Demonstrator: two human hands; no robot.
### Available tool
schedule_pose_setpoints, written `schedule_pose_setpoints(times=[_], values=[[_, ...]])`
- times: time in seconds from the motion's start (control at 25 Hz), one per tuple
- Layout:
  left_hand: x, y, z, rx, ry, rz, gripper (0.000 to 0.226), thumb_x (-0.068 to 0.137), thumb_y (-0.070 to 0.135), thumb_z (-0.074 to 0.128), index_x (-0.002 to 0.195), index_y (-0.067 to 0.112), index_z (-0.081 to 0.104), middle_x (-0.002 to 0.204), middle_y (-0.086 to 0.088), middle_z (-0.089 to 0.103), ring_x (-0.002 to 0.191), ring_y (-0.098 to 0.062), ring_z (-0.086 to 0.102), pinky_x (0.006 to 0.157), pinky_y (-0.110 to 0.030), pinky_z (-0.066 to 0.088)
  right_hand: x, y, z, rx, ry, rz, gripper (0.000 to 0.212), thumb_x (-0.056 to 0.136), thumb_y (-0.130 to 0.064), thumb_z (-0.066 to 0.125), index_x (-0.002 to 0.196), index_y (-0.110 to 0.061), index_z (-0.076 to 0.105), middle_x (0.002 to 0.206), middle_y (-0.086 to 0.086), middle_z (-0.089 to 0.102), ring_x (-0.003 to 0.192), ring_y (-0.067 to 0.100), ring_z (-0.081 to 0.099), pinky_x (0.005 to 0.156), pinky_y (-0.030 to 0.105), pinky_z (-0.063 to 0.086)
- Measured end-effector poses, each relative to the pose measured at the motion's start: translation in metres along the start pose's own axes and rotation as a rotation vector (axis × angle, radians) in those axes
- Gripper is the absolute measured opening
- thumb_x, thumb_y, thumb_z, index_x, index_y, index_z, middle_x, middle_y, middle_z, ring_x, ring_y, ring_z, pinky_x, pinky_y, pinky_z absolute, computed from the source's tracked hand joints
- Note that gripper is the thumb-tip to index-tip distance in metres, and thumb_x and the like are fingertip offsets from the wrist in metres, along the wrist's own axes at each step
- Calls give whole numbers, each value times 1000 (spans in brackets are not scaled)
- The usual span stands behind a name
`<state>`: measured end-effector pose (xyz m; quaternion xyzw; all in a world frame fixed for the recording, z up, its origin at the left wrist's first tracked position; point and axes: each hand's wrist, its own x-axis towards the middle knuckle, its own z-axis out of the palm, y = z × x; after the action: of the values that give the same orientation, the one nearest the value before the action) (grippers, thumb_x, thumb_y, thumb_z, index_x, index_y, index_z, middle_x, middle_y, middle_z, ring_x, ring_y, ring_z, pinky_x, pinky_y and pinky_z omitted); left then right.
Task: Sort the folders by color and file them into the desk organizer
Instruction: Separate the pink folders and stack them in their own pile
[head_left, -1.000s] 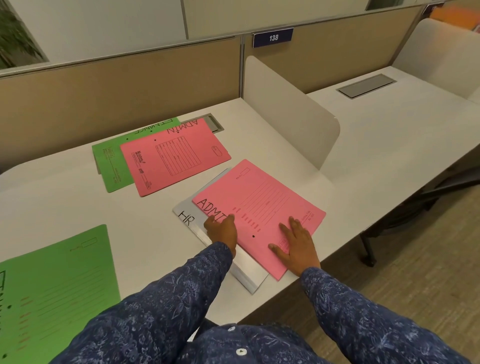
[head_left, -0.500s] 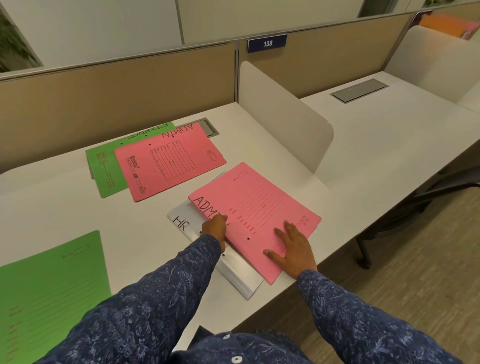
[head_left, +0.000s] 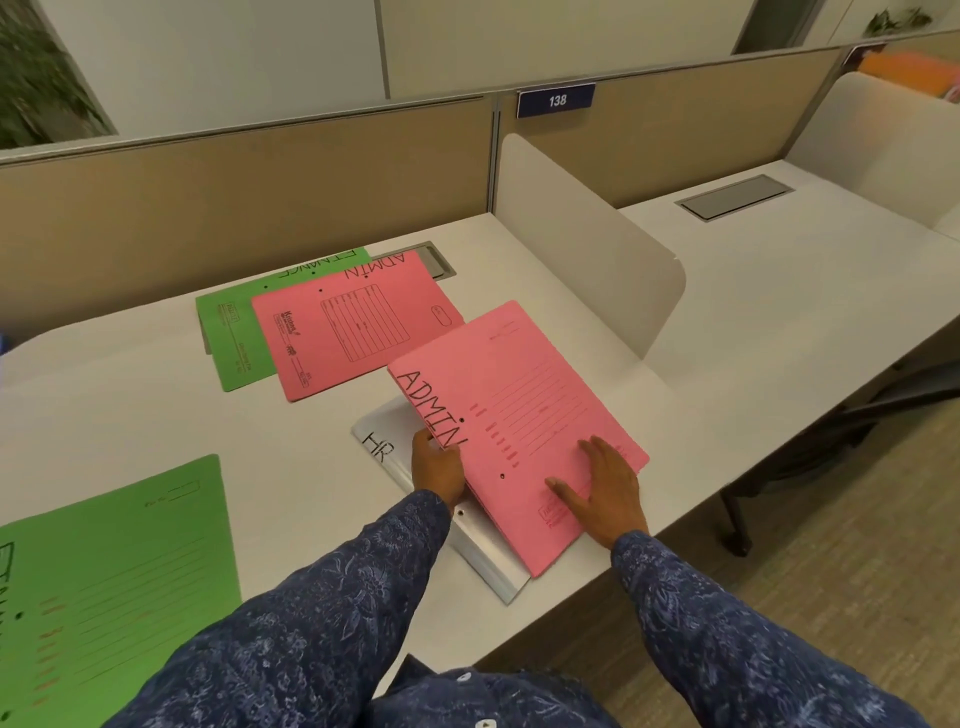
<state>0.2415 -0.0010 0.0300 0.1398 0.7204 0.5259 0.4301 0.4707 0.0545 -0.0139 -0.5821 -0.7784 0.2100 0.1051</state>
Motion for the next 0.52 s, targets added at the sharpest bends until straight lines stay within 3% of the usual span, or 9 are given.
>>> schedule_pose_setpoints(times=[0.2, 0.32, 0.4, 0.52], values=[[6, 5, -49, -120, -29, 50, 38, 87, 1, 49, 108, 32, 57, 119, -6, 66, 105, -30, 65, 90, -54, 55, 21, -18, -18, 262, 128, 140, 93, 81, -68, 60, 150, -15, 27, 152, 8, 37, 135, 28, 40, 114, 50, 32], [9, 3, -86, -167, -22, 48, 39, 88, 4, 53, 118, 29, 58, 119, -5, 67, 105, -31, 66, 88, -52, 56, 32, -43, -20, 504, -9, 193, 80, 83, -63, 62, 143, -17, 37, 136, 8, 54, 110, 24, 58, 91, 41, 51], [9, -1, -112, -189, -2, 37, 45, 88, 7, 54, 128, 28, 52, 118, -5, 68, 103, -31, 67, 84, -50, 58, 34, -66, -16, 570, -140, 165, 61, 86, -60, 61, 127, -16, 54, 119, 5, 66, 94, 20, 66, 80, 37, 56], [10, -7, -152, -217, 62, 54, 42, 88, 10, 56, 126, 29, 55, 112, 1, 70, 99, -26, 68, 80, -44, 60, 28, -99, 0, 604, -278, 88, 32, 90, -45, 64, 104, -17, 66, 103, 4, 73, 80, 15, 71, 66, 26, 58]])
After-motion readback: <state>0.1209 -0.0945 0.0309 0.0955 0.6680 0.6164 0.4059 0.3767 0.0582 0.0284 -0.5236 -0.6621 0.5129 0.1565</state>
